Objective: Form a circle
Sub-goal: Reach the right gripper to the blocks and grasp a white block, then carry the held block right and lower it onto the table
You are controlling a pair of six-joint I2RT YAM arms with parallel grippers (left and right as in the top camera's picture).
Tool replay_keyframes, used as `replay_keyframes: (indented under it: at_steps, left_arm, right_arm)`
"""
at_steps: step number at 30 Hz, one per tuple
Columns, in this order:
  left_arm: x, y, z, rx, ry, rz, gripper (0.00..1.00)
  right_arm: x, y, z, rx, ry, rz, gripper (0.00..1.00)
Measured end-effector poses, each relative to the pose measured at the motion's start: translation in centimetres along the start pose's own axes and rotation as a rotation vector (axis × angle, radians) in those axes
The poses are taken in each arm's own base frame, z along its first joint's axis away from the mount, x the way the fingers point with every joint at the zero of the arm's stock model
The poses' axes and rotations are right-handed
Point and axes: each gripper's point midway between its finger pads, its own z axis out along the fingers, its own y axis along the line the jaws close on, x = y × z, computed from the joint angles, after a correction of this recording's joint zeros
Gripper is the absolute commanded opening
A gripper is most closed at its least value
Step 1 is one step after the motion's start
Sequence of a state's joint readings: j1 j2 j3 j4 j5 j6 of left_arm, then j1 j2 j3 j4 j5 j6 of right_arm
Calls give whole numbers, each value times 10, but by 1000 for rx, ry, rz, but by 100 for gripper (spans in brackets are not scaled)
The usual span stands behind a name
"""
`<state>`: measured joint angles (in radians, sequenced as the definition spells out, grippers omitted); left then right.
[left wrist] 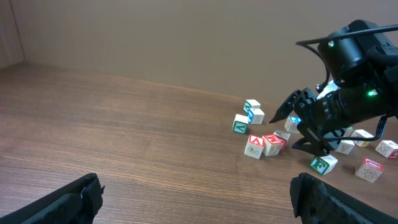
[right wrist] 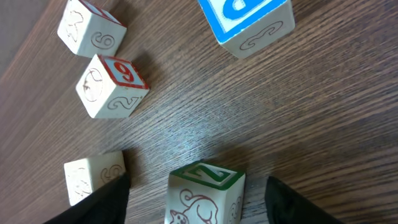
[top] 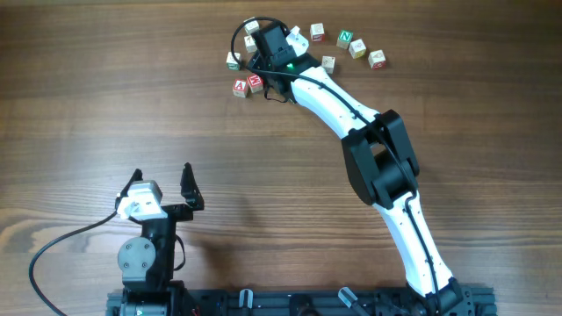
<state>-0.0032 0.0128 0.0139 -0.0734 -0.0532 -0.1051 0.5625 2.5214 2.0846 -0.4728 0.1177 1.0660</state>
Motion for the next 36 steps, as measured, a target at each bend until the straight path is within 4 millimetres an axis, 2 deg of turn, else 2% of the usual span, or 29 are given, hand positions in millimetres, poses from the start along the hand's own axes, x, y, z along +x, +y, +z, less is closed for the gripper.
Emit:
replay_keyframes:
  at_steps: [3,5,8,11,19,23,25,28,30,32,33,36]
  left_arm:
    - [0,0,0,0,0,0,100]
    - [0,0,0,0,0,0,100]
    - [0,0,0,0,0,0,100]
    - [0,0,0,0,0,0,100]
    - [0,0,0,0,0,0,100]
    - [0,0,0,0,0,0,100]
    - [0,0,0,0,0,0,100]
    - [0,0,0,0,0,0,100]
    - [0,0,0,0,0,0,100]
    - [0,0,0,0,0,0,100]
    - [0,0,0,0,0,0,100]
    - [0,0,0,-1,0,0,100]
  right_arm:
    - [2,-3,5,5,0,-15,57]
    - [2,-4,6,10,1,-29,54]
    - [3,-5,6,14,4,-49,43]
    - [4,-7,7,18,6,-72,38]
    - [0,-2,5,8,-3,-144,32]
    - [-1,-4,-9,30,12,-231,33]
    - [-7,2,-29,33,14,-266,33]
    - [-31,15,-87,38,-24,-293,32]
    - [-45,14,-122,61,-42,-299,32]
    - [-54,-4,-152,141,-40,-303,32]
    - [-57,-19,-163,199,-28,-303,31]
    - [-62,-72,-178,376,44,-274,30]
